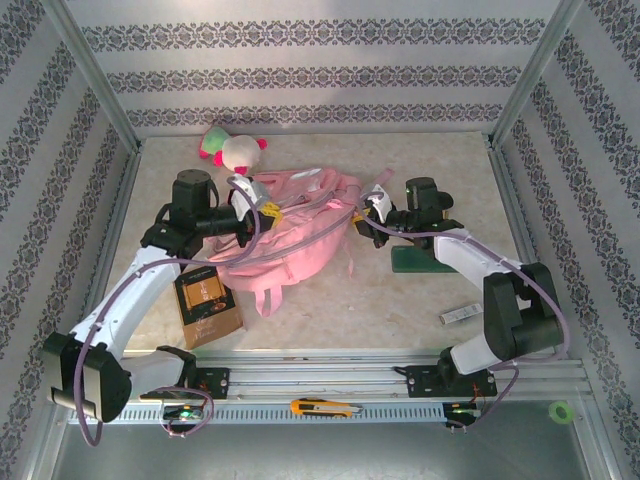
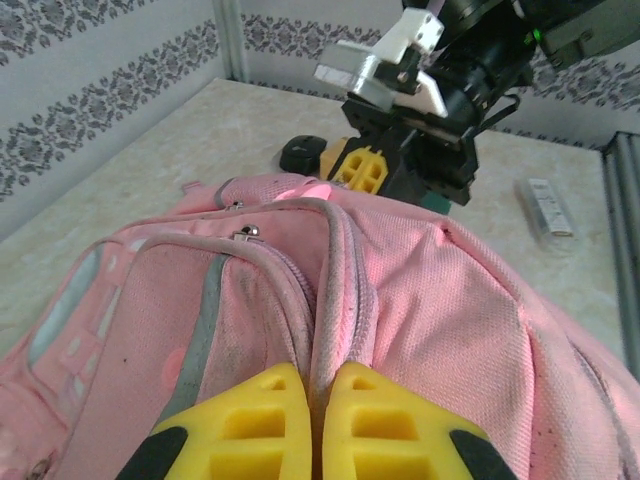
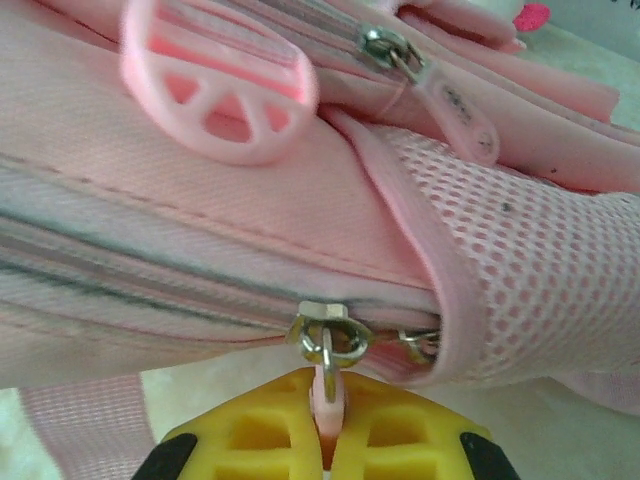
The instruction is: Pack books, pencil case, and school supplies into a backpack
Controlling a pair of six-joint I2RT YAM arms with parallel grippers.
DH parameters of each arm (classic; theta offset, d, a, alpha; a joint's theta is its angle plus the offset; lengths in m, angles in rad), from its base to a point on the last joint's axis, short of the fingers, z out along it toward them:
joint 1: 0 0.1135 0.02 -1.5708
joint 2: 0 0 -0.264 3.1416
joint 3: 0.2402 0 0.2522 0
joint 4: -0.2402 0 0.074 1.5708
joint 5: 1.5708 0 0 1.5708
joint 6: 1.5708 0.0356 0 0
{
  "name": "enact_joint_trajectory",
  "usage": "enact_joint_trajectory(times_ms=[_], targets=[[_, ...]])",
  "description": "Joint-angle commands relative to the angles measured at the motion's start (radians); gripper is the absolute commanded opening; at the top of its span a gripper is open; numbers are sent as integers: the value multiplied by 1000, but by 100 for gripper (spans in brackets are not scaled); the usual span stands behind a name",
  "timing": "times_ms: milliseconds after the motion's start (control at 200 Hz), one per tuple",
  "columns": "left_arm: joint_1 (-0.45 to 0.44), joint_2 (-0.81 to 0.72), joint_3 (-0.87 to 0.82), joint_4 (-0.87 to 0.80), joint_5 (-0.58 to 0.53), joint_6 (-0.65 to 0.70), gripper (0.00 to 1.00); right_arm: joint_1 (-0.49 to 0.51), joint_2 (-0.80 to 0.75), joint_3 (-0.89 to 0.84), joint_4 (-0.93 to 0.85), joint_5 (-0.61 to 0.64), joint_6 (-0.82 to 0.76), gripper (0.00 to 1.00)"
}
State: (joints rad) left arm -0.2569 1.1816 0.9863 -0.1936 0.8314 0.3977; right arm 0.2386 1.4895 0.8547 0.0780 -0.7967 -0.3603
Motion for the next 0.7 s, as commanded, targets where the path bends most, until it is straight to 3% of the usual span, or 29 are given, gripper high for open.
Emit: enact_joint_trajectory(times_ms=[0, 375, 695], targets=[[-25, -37, 54, 1, -142, 48, 0, 5, -53, -2, -13, -87, 17, 0], [-138, -9, 50, 39, -508, -33, 0, 132, -182, 21, -254, -39, 8, 0], [-282, 88, 37, 181, -685, -177, 0, 286, -262, 7, -278, 19, 213, 0]])
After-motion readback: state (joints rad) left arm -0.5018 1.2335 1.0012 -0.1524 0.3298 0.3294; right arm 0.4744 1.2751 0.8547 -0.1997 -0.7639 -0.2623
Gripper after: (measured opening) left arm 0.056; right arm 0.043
